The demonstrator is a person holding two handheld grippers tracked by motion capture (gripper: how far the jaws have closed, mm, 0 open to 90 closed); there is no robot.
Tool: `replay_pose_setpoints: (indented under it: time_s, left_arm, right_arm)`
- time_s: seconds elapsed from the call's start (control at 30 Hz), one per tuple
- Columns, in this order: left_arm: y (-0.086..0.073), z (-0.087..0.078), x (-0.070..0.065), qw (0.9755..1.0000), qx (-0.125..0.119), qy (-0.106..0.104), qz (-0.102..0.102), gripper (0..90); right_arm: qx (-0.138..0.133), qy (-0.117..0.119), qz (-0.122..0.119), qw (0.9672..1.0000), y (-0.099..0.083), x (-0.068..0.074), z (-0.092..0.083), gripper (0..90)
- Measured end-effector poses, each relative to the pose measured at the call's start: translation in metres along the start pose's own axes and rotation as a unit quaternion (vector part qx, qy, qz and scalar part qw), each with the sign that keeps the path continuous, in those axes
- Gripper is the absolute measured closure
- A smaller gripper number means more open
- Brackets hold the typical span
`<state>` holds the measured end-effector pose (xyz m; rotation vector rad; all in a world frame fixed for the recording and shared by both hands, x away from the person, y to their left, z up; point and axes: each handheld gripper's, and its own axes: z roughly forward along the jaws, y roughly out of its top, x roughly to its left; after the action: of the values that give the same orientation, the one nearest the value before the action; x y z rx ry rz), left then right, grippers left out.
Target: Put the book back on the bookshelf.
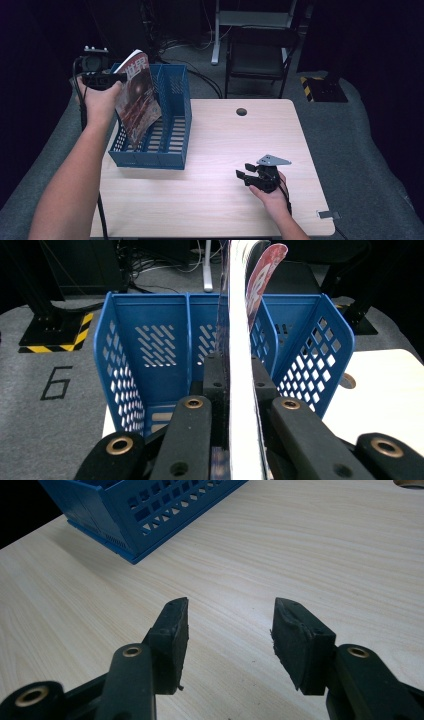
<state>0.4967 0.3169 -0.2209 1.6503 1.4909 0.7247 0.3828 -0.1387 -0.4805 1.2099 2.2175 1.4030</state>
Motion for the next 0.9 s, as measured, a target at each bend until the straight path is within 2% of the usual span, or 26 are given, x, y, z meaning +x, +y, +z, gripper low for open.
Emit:
replay_pose_setpoints:
  time_s: [0.27, 0.6, 0.9]
  left_arm:
    - [-0.001, 0.014, -0.004, 1.0000, 0.004, 0.000, 0.000, 83.8]
    - [-0.012, 0.038, -0.006, 0.9999, 0.012, 0.002, -0.008, 83.8]
    - [-0.022, 0.050, -0.007, 0.9998, 0.018, 0.000, -0.011, 83.8]
  right_arm:
    - [-0.002, -0.001, -0.003, 1.0000, 0.000, 0.000, -0.001, 48.5]
    - [-0.003, 0.001, 0.000, 1.0000, 0.001, 0.001, -0.002, 48.6]
    - [-0.006, 0.002, -0.003, 1.0000, 0.000, 0.000, -0.002, 48.6]
